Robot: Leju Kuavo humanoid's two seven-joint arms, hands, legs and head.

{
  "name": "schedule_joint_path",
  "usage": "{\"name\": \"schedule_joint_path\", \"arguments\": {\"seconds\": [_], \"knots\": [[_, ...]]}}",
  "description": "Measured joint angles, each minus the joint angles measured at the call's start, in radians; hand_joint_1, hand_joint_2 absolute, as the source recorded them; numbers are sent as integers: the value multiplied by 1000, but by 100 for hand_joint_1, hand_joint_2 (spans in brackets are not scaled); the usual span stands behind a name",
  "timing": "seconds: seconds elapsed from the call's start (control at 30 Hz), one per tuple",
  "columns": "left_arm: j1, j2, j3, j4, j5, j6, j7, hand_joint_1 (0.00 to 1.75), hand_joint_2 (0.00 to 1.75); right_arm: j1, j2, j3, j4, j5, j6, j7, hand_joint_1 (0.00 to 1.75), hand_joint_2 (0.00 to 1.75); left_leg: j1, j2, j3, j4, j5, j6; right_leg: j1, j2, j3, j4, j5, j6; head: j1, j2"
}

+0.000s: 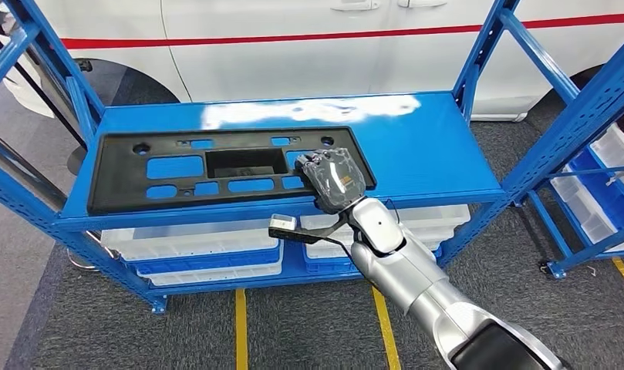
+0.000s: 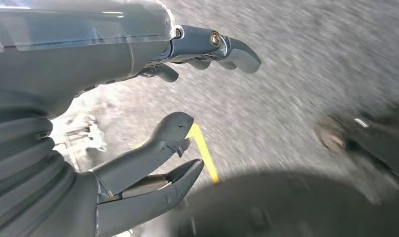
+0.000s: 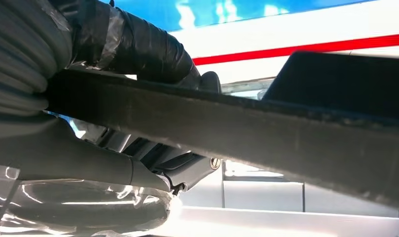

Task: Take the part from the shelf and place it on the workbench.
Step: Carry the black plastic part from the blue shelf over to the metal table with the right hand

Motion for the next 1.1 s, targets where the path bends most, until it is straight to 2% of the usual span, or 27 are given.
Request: {"name": "schedule_joint_path", "arguments": {"seconds": [0.03, 0.07, 0.13, 0.17, 0.2, 0.23, 0.27, 0.33, 0.37, 0.43, 0.47, 0.5, 0.53, 0.57, 0.6, 0.63, 0.7, 0.73, 0.77, 0.83, 0.87, 0.9, 0.97, 1.0, 1.03, 1.07, 1.1], "knots": [[0, -1, 0, 0, -3, 9, 9, 0, 175, -6, 8, 0, 12, -8, -3, -3, 168, 175, -2, 0, -14, 2, 9, 0, 0, 0, 7, 26, 3, -1, 0, 0], [0, -3, 1, 0, -5, 17, 15, 0, 175, -12, 13, 0, 23, -15, -6, -7, 168, 175, -4, -1, -27, 5, 18, 0, 2, 0, 32, 17, 24, -4, 0, 0], [0, -8, 1, 0, -8, 25, 18, 0, 175, -24, 20, 0, 39, -27, -8, -14, 168, 175, -8, -4, -50, 11, 34, -3, 9, 0, 125, -98, 64, -21, 0, 0], [0, -11, 1, 0, -10, 25, 18, 0, 175, -30, 23, 0, 43, -31, -8, -16, 168, 175, -10, -5, -58, 13, 42, -7, 13, 0, 175, -175, 65, -29, 0, 0], [0, -13, 1, 0, -12, 25, 18, 0, 175, -35, 26, 0, 47, -34, -8, -16, 168, 175, -10, -5, -63, 13, 51, -12, 17, -1, 210, -231, 62, -35, 0, 0], [0, -14, 1, 0, -14, 24, 18, 0, 175, -39, 28, 0, 50, -38, -8, -17, 168, 175, -9, -5, -66, 11, 60, -18, 22, -2, 228, -266, 56, -40, 0, 0], [1, -15, 1, 0, -15, 24, 18, 0, 175, -43, 30, 0, 53, -42, -10, -19, 168, 175, -8, -4, -67, 7, 69, -24, 24, -2, 231, -280, 59, -42, 0, 0], [2, -15, 1, 0, -16, 23, 19, 0, 175, -49, 31, 0, 63, -53, -15, -26, 168, 175, -6, -6, -73, 4, 74, -36, 20, -5, 221, -292, 83, -53, 0, 0], [2, -15, 1, 0, -16, 23, 18, 0, 175, -51, 33, 0, 67, -57, -17, -30, 168, 175, -5, -7, -81, 18, 52, -41, 17, -7, 213, -298, 97, -61, 0, 0], [1, -14, 3, 0, -15, 24, 19, 0, 175, -53, 38, 0, 76, -64, -18, -35, 168, 175, 0, -8, -109, 106, -42, -51, 13, -10, 187, -304, 125, -72, -1, 0], [1, -14, 3, 0, -15, 24, 19, 0, 175, -53, 40, 0, 79, -67, -17, -36, 168, 175, 3, -8, -125, 174, -91, -57, 13, -10, 170, -304, 138, -74, -1, 0], [1, -14, 4, 0, -15, 24, 20, 0, 175, -53, 42, 0, 83, -70, -17, -36, 168, 175, 6, -8, -135, 238, -120, -62, 13, -10, 153, -302, 150, -72, -1, 0], [1, -14, 4, 0, -15, 24, 21, 0, 175, -52, 43, 0, 88, -73, -17, -36, 168, 175, 8, -8, -136, 282, -125, -67, 13, -11, 136, -300, 162, -70, -1, 0], [1, -13, 5, 0, -14, 24, 21, 0, 175, -52, 43, 0, 92, -75, -17, -37, 168, 175, 10, -7, -122, 295, -108, -70, 12, -12, 119, -296, 173, -67, -1, 0], [1, -13, 5, 0, -14, 24, 22, 0, 175, -52, 43, 0, 97, -77, -18, -39, 168, 175, 13, -7, -89, 270, -79, -73, 11, -13, 102, -291, 182, -63, -1, 0], [1, -12, 5, 0, -14, 24, 21, 0, 175, -52, 43, 0, 101, -78, -19, -42, 168, 175, 15, -7, -41, 216, -56, -75, 9, -14, 86, -284, 191, -59, -1, 0], [0, -11, 5, 0, -14, 24, 20, 0, 175, -53, 44, 0, 107, -84, -19, -48, 168, 175, 14, -9, 62, 74, -65, -72, 10, -14, 60, -270, 206, -48, -1, 0], [0, -11, 5, 0, -14, 24, 19, 0, 175, -54, 45, 0, 109, -87, -19, -51, 168, 175, 12, -11, 90, 26, -81, -67, 10, -14, 55, -267, 214, -42, -1, 0], [0, -11, 5, 0, -14, 24, 18, 0, 175, -54, 46, 0, 111, -90, -18, -54, 168, 175, 8, -13, 101, 2, -93, -60, 11, -14, 51, -267, 223, -35, -1, 0], [0, -12, 6, 0, -15, 24, 18, 0, 175, -54, 47, 0, 114, -95, -17, -57, 168, 175, 8, -11, 89, -3, -80, -42, 9, -13, 48, -270, 234, -23, -1, 0], [-1, -12, 6, 0, -15, 23, 18, 0, 175, -54, 46, 0, 115, -97, -17, -58, 168, 175, 9, -8, 83, -3, -69, -32, 8, -11, 42, -260, 220, -18, 0, 0], [-2, -12, 6, 0, -17, 23, 17, 0, 175, -54, 43, 0, 116, -99, -16, -59, 168, 175, 10, -6, 73, -6, -56, -23, 7, -8, 31, -233, 184, -15, 0, 0], [-3, -13, 6, 0, -21, 21, 15, 0, 175, -51, 32, 0, 112, -105, -8, -60, 168, 175, 9, -3, 46, -6, -31, -11, 6, -5, 0, -122, 79, -12, 0, 0], [-3, -13, 6, 0, -23, 20, 13, 0, 175, -46, 23, 0, 103, -109, 0, -60, 168, 175, 8, -3, 29, -5, -19, -10, 6, -4, -14, -56, 38, -11, 0, 0], [-2, -13, 6, 0, -23, 19, 11, 0, 175, -39, 12, 0, 92, -113, 9, -60, 168, 175, 5, -3, 13, -3, -8, -9, 7, -4, -18, -4, 21, -11, 0, 0], [-1, -13, 6, 0, -23, 18, 8, 0, 175, -33, 1, 0, 79, -115, 18, -60, 168, 175, 3, -3, -4, 0, 2, -9, 8, -4, -10, 21, 26, -13, 0, 0], [0, -13, 6, 0, -23, 17, 7, 0, 175, -27, -10, 0, 63, -116, 27, -60, 168, 175, 1, -3, -21, 4, 12, -10, 9, -4, 15, 12, 48, -17, 0, 0]]}}
